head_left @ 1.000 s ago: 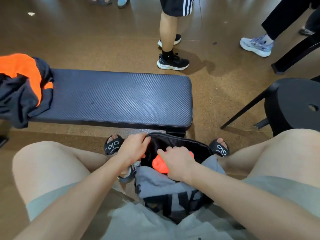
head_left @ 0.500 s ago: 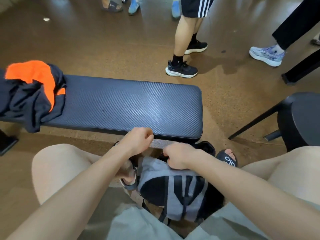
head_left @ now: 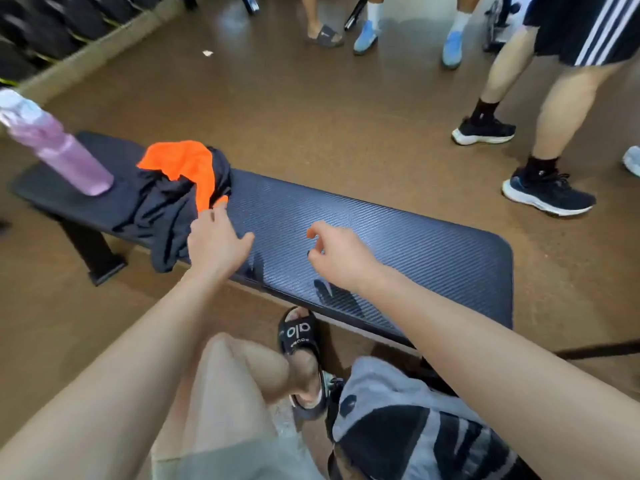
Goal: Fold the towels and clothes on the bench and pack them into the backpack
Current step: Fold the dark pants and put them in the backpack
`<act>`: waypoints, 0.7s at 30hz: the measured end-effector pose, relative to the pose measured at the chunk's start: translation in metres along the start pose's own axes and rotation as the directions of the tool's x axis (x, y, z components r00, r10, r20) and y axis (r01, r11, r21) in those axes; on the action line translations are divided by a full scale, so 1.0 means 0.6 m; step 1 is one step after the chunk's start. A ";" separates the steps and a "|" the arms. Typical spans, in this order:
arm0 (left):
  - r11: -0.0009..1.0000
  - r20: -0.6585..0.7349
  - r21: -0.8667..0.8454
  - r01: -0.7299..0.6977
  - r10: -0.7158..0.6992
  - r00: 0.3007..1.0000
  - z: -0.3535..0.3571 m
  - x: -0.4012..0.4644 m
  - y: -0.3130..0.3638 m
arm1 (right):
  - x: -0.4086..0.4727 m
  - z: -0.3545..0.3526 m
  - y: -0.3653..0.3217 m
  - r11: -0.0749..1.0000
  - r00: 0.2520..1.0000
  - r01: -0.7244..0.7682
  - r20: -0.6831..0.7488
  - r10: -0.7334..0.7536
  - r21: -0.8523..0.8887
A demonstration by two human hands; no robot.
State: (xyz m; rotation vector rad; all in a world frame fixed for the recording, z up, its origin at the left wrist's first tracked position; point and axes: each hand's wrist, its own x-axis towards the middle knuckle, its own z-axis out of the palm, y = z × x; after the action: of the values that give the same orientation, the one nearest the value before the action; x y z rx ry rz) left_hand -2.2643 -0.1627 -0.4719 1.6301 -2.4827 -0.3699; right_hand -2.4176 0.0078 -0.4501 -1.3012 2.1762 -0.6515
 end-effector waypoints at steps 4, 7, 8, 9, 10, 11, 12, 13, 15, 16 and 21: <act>0.990 0.022 0.037 0.136 -0.137 0.990 0.036 0.050 -0.064 | 0.065 0.035 -0.008 0.999 0.997 -0.029 0.067 0.026 0.045; 0.982 -0.033 -0.022 0.185 -0.186 0.982 0.055 0.076 -0.080 | 0.092 0.063 0.000 0.998 0.997 -0.033 0.077 0.028 0.062; 0.982 -0.072 -0.043 0.184 -0.187 0.980 0.058 0.083 -0.081 | 0.098 0.070 0.003 0.997 0.997 -0.033 0.072 0.028 0.073; 0.983 -0.095 -0.070 0.167 -0.173 0.980 0.060 0.087 -0.080 | 0.101 0.076 0.007 0.995 0.997 -0.040 0.062 0.034 0.091; 0.985 -0.095 -0.099 0.141 -0.151 0.984 0.063 0.090 -0.079 | 0.103 0.080 0.011 0.991 0.998 -0.051 0.046 0.046 0.120; 0.985 -0.076 -0.122 0.122 -0.132 0.988 0.064 0.091 -0.075 | 0.104 0.081 0.014 0.984 0.997 -0.069 0.029 0.065 0.164; 0.982 -0.046 -0.152 0.111 -0.119 0.992 0.065 0.092 -0.070 | 0.105 0.080 0.017 0.969 0.996 -0.089 0.015 0.088 0.230; 0.976 -0.010 -0.193 0.104 -0.108 0.994 0.064 0.090 -0.061 | 0.105 0.077 0.019 0.942 0.992 -0.120 0.013 0.122 0.313; 0.939 0.089 -0.335 0.079 -0.051 0.995 0.061 0.074 -0.029 | 0.103 0.065 0.022 0.850 0.976 -0.201 0.023 0.218 0.488; 0.907 0.151 -0.418 0.053 0.012 0.988 0.060 0.059 -0.005 | 0.102 0.059 0.025 0.800 0.964 -0.228 0.014 0.266 0.555; 0.760 0.345 -0.620 -0.192 0.484 0.804 0.061 -0.060 0.118 | 0.076 0.027 0.047 0.646 0.921 -0.283 0.012 0.390 0.709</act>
State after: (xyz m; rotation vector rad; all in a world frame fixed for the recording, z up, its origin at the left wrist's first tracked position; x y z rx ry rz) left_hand -2.3218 -0.0982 -0.4862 0.8691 -2.5486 -1.4542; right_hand -2.4438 -0.0234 -0.4885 -0.4293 1.8772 -1.2795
